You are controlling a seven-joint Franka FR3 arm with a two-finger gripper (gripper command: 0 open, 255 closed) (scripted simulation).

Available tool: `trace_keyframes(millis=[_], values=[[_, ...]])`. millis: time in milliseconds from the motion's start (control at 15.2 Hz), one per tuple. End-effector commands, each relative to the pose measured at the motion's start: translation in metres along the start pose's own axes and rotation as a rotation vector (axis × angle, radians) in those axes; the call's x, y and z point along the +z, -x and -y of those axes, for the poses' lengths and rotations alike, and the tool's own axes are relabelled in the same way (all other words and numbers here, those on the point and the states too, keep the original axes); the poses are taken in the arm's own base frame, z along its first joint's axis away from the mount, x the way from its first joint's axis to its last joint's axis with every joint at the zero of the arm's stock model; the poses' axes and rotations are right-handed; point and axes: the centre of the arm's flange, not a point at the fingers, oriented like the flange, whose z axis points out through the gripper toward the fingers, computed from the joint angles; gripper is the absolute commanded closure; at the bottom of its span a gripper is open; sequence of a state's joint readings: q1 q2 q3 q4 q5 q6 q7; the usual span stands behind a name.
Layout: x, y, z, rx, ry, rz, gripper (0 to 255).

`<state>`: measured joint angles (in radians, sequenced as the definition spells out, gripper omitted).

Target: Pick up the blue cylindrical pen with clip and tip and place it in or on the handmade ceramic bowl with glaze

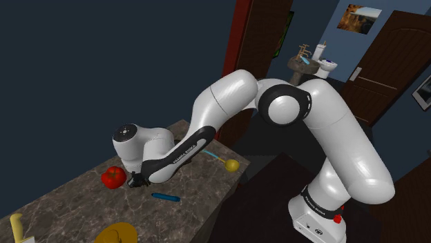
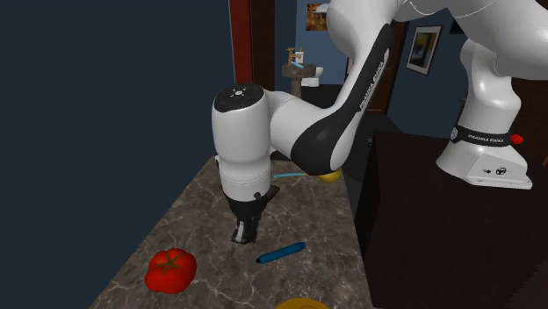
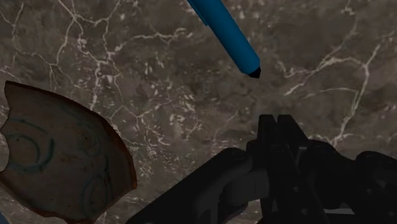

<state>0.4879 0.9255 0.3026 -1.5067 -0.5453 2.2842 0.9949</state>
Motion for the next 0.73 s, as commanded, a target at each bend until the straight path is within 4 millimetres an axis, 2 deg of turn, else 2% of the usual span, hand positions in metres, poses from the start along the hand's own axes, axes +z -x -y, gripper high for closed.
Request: trace_keyframes(millis=[0, 264, 330, 660], values=[[0.0, 0.0, 0.0, 0.0, 0.0, 0.0, 255], [0.0, 0.0, 0.0, 0.0, 0.0, 0.0, 255], [0.0, 0.0, 0.0, 0.0, 0.0, 0.0, 0], [0.047, 0.042, -0.032, -0.458, -0.065, -0.018, 0]])
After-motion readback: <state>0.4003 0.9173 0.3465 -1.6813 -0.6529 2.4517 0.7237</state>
